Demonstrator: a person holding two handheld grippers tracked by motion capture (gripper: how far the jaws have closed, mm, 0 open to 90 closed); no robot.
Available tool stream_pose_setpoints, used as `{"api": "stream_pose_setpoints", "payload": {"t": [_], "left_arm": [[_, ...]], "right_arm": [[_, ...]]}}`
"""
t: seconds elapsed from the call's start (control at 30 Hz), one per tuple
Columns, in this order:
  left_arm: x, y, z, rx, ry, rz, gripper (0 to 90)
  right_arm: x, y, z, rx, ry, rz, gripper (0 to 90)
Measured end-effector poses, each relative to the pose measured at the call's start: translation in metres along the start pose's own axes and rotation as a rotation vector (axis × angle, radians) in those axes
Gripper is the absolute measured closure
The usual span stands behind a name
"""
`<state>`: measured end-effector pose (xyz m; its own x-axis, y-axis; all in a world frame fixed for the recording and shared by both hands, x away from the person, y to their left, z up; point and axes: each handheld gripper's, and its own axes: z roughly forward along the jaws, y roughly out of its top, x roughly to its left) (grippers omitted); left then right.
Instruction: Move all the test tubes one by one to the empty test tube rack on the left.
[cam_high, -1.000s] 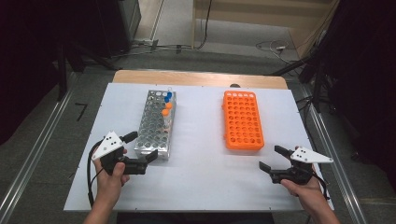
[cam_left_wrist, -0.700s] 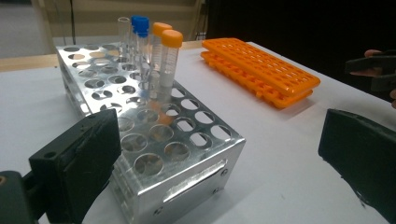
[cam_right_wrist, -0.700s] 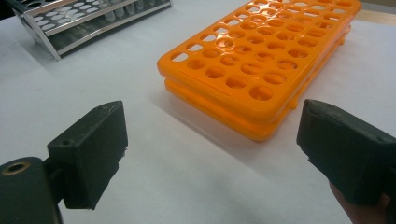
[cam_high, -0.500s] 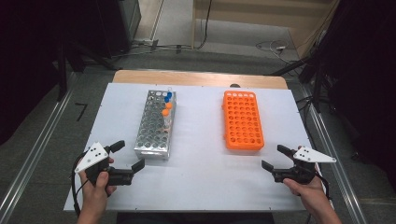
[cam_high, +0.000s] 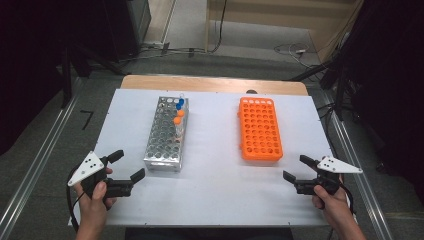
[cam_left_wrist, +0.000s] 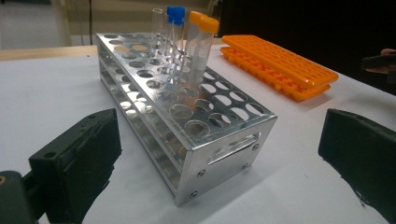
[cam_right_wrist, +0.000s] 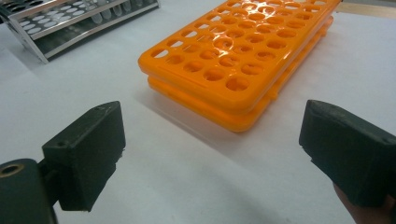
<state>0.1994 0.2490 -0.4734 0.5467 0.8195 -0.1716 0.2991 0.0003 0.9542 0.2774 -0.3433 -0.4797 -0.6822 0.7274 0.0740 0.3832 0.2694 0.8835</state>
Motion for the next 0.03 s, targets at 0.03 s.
{"api": "stream_pose_setpoints", "payload": {"t": [0.03], "left_arm": [[-0.0001,-0.0001,0.0004,-0.001,-0.002,0.0,0.0]], "right_arm": [[-0.0001,-0.0004,0.0003,0.0,-0.001,0.001,5.4]]}}
